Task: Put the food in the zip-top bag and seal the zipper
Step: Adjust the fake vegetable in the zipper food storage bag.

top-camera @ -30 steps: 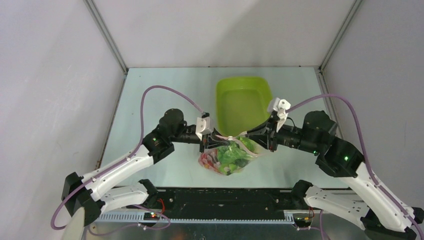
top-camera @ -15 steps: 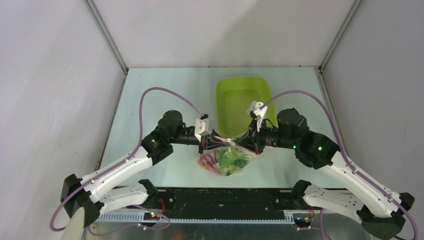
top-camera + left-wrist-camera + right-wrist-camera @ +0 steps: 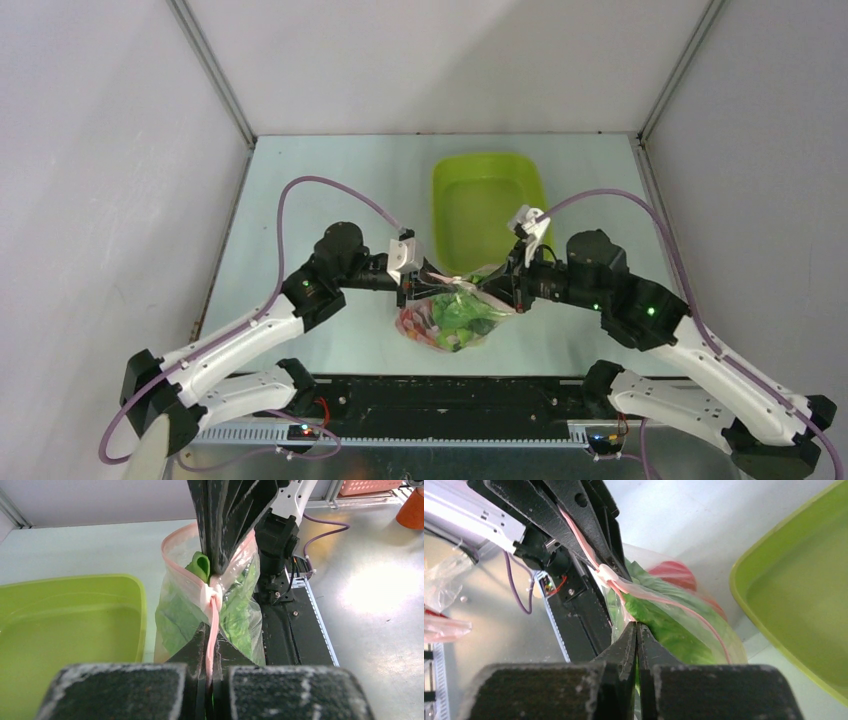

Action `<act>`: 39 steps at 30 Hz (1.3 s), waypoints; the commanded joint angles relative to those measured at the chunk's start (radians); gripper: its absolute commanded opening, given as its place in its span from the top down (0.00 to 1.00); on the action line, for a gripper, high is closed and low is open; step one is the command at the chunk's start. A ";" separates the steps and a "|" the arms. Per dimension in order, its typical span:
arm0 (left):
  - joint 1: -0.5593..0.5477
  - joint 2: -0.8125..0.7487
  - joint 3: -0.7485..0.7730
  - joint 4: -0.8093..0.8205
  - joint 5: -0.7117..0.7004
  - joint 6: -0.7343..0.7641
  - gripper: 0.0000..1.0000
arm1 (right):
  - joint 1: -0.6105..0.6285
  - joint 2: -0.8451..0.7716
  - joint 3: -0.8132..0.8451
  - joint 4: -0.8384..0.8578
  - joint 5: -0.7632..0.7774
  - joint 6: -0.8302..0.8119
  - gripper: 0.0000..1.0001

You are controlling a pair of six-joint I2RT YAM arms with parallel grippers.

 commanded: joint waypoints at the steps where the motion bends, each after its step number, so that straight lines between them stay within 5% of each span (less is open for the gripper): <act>1: -0.007 -0.051 -0.003 0.094 0.028 0.023 1.00 | 0.002 -0.070 -0.012 0.009 0.129 0.039 0.94; 10: -0.006 -0.060 -0.009 0.098 0.043 0.032 1.00 | 0.002 -0.068 -0.027 0.030 0.113 0.076 0.94; 24: -0.006 -0.056 -0.007 0.102 0.021 0.016 1.00 | 0.059 0.064 -0.051 0.105 -0.143 0.015 0.96; 39: -0.007 -0.082 0.001 0.082 0.005 0.017 1.00 | 0.102 0.199 -0.097 -0.013 0.072 0.011 0.99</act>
